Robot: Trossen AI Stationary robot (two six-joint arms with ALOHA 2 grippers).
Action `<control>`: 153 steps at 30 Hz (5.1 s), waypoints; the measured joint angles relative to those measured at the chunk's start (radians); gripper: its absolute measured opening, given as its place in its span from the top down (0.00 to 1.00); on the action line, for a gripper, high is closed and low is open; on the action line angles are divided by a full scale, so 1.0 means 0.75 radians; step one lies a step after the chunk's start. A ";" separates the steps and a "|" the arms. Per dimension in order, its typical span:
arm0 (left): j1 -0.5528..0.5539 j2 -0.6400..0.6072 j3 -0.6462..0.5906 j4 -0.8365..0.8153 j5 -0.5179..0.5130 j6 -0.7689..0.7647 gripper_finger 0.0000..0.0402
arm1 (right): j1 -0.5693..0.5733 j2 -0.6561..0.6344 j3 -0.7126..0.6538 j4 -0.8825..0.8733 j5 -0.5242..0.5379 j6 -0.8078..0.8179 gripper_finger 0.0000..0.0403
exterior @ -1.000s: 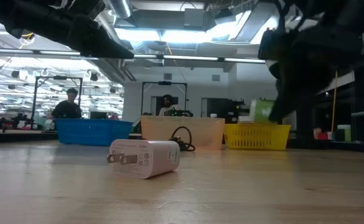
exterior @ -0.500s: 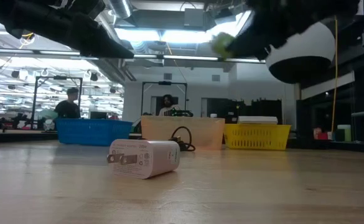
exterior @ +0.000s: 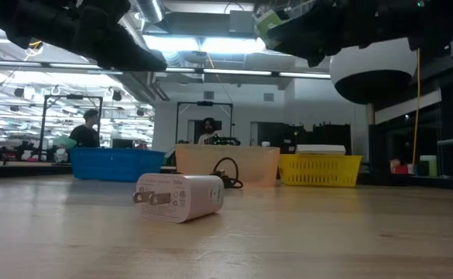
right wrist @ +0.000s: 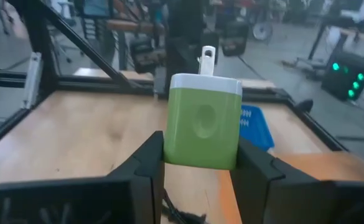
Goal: Pick and place items into bin
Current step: Put the green charger adapter into the blue bin
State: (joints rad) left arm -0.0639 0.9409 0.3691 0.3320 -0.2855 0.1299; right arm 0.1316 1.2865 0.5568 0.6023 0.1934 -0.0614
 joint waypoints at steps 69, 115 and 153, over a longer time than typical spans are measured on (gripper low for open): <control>0.002 0.405 0.003 0.825 0.129 -0.087 0.48 | -0.110 0.338 0.103 0.412 -0.229 -0.141 0.70; -0.009 0.520 0.176 0.715 0.160 -0.077 0.48 | -0.184 0.574 0.389 0.358 -0.404 -0.209 0.70; -0.008 0.080 0.082 0.234 0.094 0.013 0.65 | -0.184 0.532 0.391 0.244 -0.340 -0.175 0.50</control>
State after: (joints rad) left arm -0.0700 1.0009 0.4308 0.5073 -0.2150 0.1395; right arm -0.0063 1.6852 0.8497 0.7851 -0.0620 -0.1925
